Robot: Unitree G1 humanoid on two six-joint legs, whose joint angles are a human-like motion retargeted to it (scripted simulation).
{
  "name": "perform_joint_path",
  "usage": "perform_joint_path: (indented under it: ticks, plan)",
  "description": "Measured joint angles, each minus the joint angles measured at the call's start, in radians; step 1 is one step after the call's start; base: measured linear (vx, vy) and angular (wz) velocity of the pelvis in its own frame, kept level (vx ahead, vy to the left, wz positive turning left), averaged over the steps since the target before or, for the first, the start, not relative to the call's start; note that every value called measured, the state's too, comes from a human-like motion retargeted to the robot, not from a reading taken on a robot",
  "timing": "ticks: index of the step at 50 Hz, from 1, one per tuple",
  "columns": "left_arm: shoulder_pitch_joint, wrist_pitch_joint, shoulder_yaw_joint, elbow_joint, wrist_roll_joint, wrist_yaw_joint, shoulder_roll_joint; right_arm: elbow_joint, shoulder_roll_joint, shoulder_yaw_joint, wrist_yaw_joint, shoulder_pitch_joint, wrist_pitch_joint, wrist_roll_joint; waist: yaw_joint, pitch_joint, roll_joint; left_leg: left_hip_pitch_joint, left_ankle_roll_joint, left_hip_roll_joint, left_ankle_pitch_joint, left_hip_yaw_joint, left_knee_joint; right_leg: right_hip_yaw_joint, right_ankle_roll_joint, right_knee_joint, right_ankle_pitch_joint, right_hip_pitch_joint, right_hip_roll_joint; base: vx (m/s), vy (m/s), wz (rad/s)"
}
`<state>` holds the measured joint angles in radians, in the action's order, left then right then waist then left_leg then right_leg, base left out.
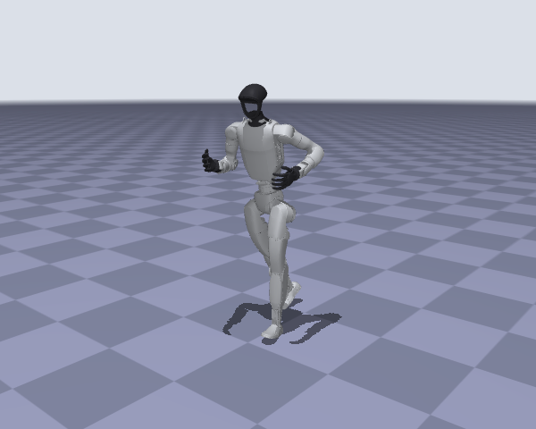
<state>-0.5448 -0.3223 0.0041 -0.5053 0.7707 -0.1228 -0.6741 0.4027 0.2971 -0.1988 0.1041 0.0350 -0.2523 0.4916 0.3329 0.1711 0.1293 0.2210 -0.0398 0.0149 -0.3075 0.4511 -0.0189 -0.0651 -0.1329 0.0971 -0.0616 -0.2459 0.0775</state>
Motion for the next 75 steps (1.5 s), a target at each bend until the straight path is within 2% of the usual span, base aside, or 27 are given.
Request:
perform_joint_path:
  ticks: [3, 5, 8, 11, 14, 17, 20, 22, 25, 29, 30, 33, 35, 36, 38, 40, 42, 43, 45, 47, 50, 55, 61, 65, 68, 72, 75]
  plan:
    - [0.082, 0.029, 0.001, -0.009, -0.063, 0.043, 0.074, -0.008, 0.039, -0.021, -0.113, -0.086, 0.017, -0.004, -0.034, 0.063, -0.096, -0.043, -0.055, 0.053, 0.019, -0.094, -0.004, 0.070, 0.051, 0.131, 0.011, -0.131, -0.055, 1.37, 0.22, 0.82]
    - [0.221, 0.043, -0.061, 0.032, -0.137, 0.039, 0.134, -0.062, 0.035, -0.042, -0.128, -0.137, 0.023, -0.018, -0.063, 0.108, -0.134, -0.080, 0.007, 0.080, 0.007, -0.172, -0.119, 0.180, 0.086, 0.400, 0.111, -0.103, -0.045, 1.27, 0.14, 0.97]
    - [0.551, -0.025, -0.229, 0.193, -0.295, -0.127, 0.245, -0.194, -0.014, -0.073, -0.017, -0.188, -0.018, -0.210, -0.099, 0.151, -0.068, -0.049, 0.158, 0.027, -0.196, -0.220, -0.399, 0.182, 0.128, 0.857, 0.319, 0.122, 0.060, 1.16, 0.06, 0.63]
    - [0.830, -0.069, -0.306, 0.240, -0.379, -0.255, 0.300, -0.185, -0.027, -0.069, -0.018, -0.282, -0.046, -0.219, -0.164, 0.107, -0.019, -0.054, 0.148, 0.001, -0.259, -0.221, -0.473, 0.107, 0.134, 1.022, 0.438, 0.382, 0.057, 1.15, 0.02, 0.37]
    - [1.000, -0.093, -0.283, 0.166, -0.411, -0.247, 0.322, -0.097, 0.070, -0.067, -0.108, -0.341, -0.051, -0.189, -0.280, 0.004, -0.040, -0.127, 0.103, 0.016, -0.198, -0.247, -0.375, 0.144, 0.129, 0.834, 0.447, 0.546, 0.019, 1.21, -0.03, 0.51]
    - [1.075, -0.101, -0.261, 0.079, -0.352, -0.212, 0.357, -0.044, 0.158, -0.087, -0.146, -0.347, -0.037, -0.159, -0.422, -0.073, -0.075, -0.235, 0.077, 0.011, -0.060, -0.308, -0.260, 0.257, 0.083, 0.357, 0.349, 0.540, 0.018, 1.29, -0.14, 0.98]
    - [1.082, -0.090, -0.267, 0.011, -0.234, -0.150, 0.375, -0.044, 0.189, -0.106, -0.174, -0.320, 0.004, -0.153, -0.521, -0.075, -0.057, -0.406, 0.063, -0.036, 0.077, -0.382, -0.172, 0.340, -0.023, -0.009, 0.304, 0.477, 0.058, 1.36, -0.26, 0.80]
    - [1.054, -0.072, -0.266, -0.022, -0.046, -0.026, 0.384, -0.061, 0.182, -0.111, -0.200, -0.279, 0.024, -0.194, -0.510, -0.028, -0.040, -0.510, 0.097, -0.060, 0.125, -0.406, -0.198, 0.365, -0.058, -0.041, 0.282, 0.438, 0.089, 1.30, -0.28, -0.13]
    - [1.012, 0.005, -0.246, -0.004, -0.200, 0.017, 0.305, -0.136, 0.177, -0.139, -0.149, -0.187, 0.027, -0.249, -0.430, 0.031, -0.014, -0.453, 0.186, -0.073, 0.074, -0.347, -0.570, 0.353, -0.010, 0.081, 0.283, 0.392, 0.150, 1.16, -0.23, -0.45]
    - [0.824, 0.044, -0.235, 0.048, -0.323, 0.023, 0.240, -0.283, 0.155, -0.167, -0.108, 0.020, 0.040, -0.230, -0.321, 0.026, -0.034, -0.106, 0.301, 0.071, -0.130, -0.304, -1.088, 0.356, 0.087, 0.305, 0.484, 0.421, 0.104, 1.07, -0.23, 0.10]
    - [0.742, 0.041, -0.226, 0.042, -0.299, 0.038, 0.236, -0.284, 0.155, -0.148, -0.102, 0.059, 0.037, -0.253, -0.292, 0.011, -0.034, -0.018, 0.302, 0.096, -0.159, -0.321, -1.141, 0.369, 0.091, 0.310, 0.496, 0.415, 0.079, 1.09, -0.29, 0.20]
    - [0.429, 0.039, -0.142, -0.025, -0.176, 0.074, 0.190, -0.192, 0.121, -0.083, -0.086, 0.048, 0.024, -0.167, -0.188, -0.048, 0.050, 0.130, 0.302, 0.025, -0.144, -0.267, -0.955, 0.353, 0.059, 0.239, 0.414, 0.367, 0.104, 1.12, -0.12, -0.13]
    - [0.228, 0.043, -0.054, -0.051, -0.144, 0.065, 0.143, -0.128, 0.100, -0.068, -0.058, 0.024, 0.022, -0.136, -0.097, -0.060, 0.115, 0.112, 0.277, -0.035, -0.076, -0.165, -0.647, 0.301, 0.027, 0.199, 0.321, 0.321, 0.138, 1.15, 0.07, -0.90]
    - [0.145, 0.048, 0.000, -0.052, -0.144, 0.056, 0.126, -0.098, 0.104, -0.066, -0.039, 0.023, 0.023, -0.153, -0.048, -0.052, 0.120, 0.069, 0.227, -0.037, -0.030, -0.116, -0.458, 0.268, 0.021, 0.180, 0.273, 0.283, 0.123, 1.17, 0.07, -1.27]
    - [-0.007, 0.056, 0.111, -0.055, -0.174, 0.047, 0.104, -0.032, 0.129, -0.056, -0.012, 0.016, 0.018, -0.201, 0.026, -0.035, 0.093, -0.006, 0.110, -0.020, 0.023, -0.043, -0.139, 0.207, 0.017, 0.144, 0.194, 0.183, 0.073, 1.19, 0.09, -1.10]
    - [-0.113, 0.060, 0.206, -0.064, -0.252, 0.052, 0.102, 0.049, 0.173, -0.034, -0.006, -0.009, 0.002, -0.262, 0.046, -0.020, 0.033, -0.030, 0.008, 0.017, -0.001, -0.033, 0.029, 0.153, 0.021, 0.137, 0.157, 0.070, 0.017, 1.18, 0.13, -0.26]
    - [-0.112, 0.074, 0.238, -0.066, -0.337, 0.040, 0.101, 0.124, 0.204, -0.005, -0.002, -0.050, -0.018, -0.312, 0.022, -0.004, -0.026, -0.019, -0.016, 0.060, 0.023, -0.086, 0.047, 0.114, 0.035, 0.236, 0.171, 0.009, -0.032, 1.12, 0.11, 0.49]
    - [-0.070, 0.081, 0.230, -0.059, -0.386, 0.019, 0.095, 0.153, 0.208, 0.012, 0.005, -0.071, -0.027, -0.333, 0.004, 0.010, -0.049, -0.017, 0.006, 0.079, 0.067, -0.121, 0.020, 0.113, 0.044, 0.338, 0.193, 0.007, -0.049, 1.04, 0.07, 0.77]
    - [0.092, 0.079, 0.162, -0.009, -0.526, -0.044, 0.063, 0.156, 0.210, 0.047, 0.023, -0.096, -0.035, -0.446, -0.037, 0.049, -0.039, 0.012, 0.126, 0.074, 0.066, -0.186, -0.138, 0.161, 0.066, 0.615, 0.268, 0.064, -0.007, 0.94, 0.02, 0.90]
    - [0.293, 0.147, 0.113, 0.073, -0.743, -0.011, -0.023, 0.103, 0.245, 0.104, -0.010, -0.118, 0.001, -0.646, -0.093, 0.090, 0.015, 0.078, 0.232, 0.037, -0.090, -0.213, -0.411, 0.199, 0.099, 0.882, 0.371, 0.161, 0.102, 0.85, -0.02, 0.73]
    - [0.573, 0.234, 0.050, 0.228, -1.027, 0.166, -0.172, -0.016, 0.352, 0.181, -0.170, -0.160, 0.057, -0.848, -0.199, 0.106, 0.049, 0.092, 0.225, 0.031, -0.226, -0.213, -0.616, 0.181, 0.128, 1.070, 0.478, 0.312, 0.153, 0.79, -0.03, 0.36]
    - [0.705, 0.223, -0.029, 0.359, -1.072, 0.059, -0.343, -0.145, 0.597, 0.288, -0.128, -0.261, 0.065, -0.783, -0.423, 0.036, -0.011, -0.057, 0.149, 0.043, -0.172, -0.226, -0.456, 0.198, 0.076, 0.697, 0.459, 0.477, 0.069, 0.72, -0.07, 0.17]
    - [0.564, 0.163, 0.137, 0.398, -0.976, 0.001, -0.549, -0.191, 0.807, 0.588, -0.033, -0.393, 0.073, -0.677, -0.557, -0.012, -0.029, -0.271, 0.099, -0.028, -0.118, -0.235, -0.298, 0.366, -0.063, -0.036, 0.271, 0.481, 0.104, 0.76, -0.16, -0.14]
    - [0.454, 0.152, 0.323, 0.398, -0.866, 0.084, -0.687, -0.176, 0.898, 0.836, -0.050, -0.513, 0.079, -0.569, -0.554, 0.006, -0.022, -0.285, 0.141, -0.036, -0.207, -0.216, -0.543, 0.433, -0.052, -0.030, 0.133, 0.459, 0.173, 0.68, -0.17, -0.30]
    - [0.426, 0.188, 0.432, 0.403, -0.841, 0.109, -0.735, -0.195, 0.950, 0.962, -0.040, -0.493, 0.097, -0.557, -0.520, 0.028, -0.057, -0.173, 0.163, 0.032, -0.191, -0.206, -0.876, 0.411, -0.014, 0.100, 0.242, 0.464, 0.160, 0.55, -0.12, -0.46]
    - [0.414, 0.198, 0.494, 0.371, -0.779, 0.116, -0.690, -0.205, 0.956, 0.938, -0.051, -0.374, 0.121, -0.584, -0.465, 0.022, -0.076, -0.083, 0.175, 0.061, -0.158, -0.191, -1.032, 0.366, 0.000, 0.155, 0.291, 0.434, 0.140, 0.46, -0.08, -0.64]
    - [0.389, 0.179, 0.520, 0.342, -0.764, 0.109, -0.699, -0.176, 0.946, 0.858, -0.064, -0.326, 0.112, -0.553, -0.417, -0.019, -0.047, -0.038, 0.183, 0.034, -0.160, -0.167, -0.944, 0.336, -0.023, 0.095, 0.268, 0.398, 0.140, 0.39, -0.05, -0.58]
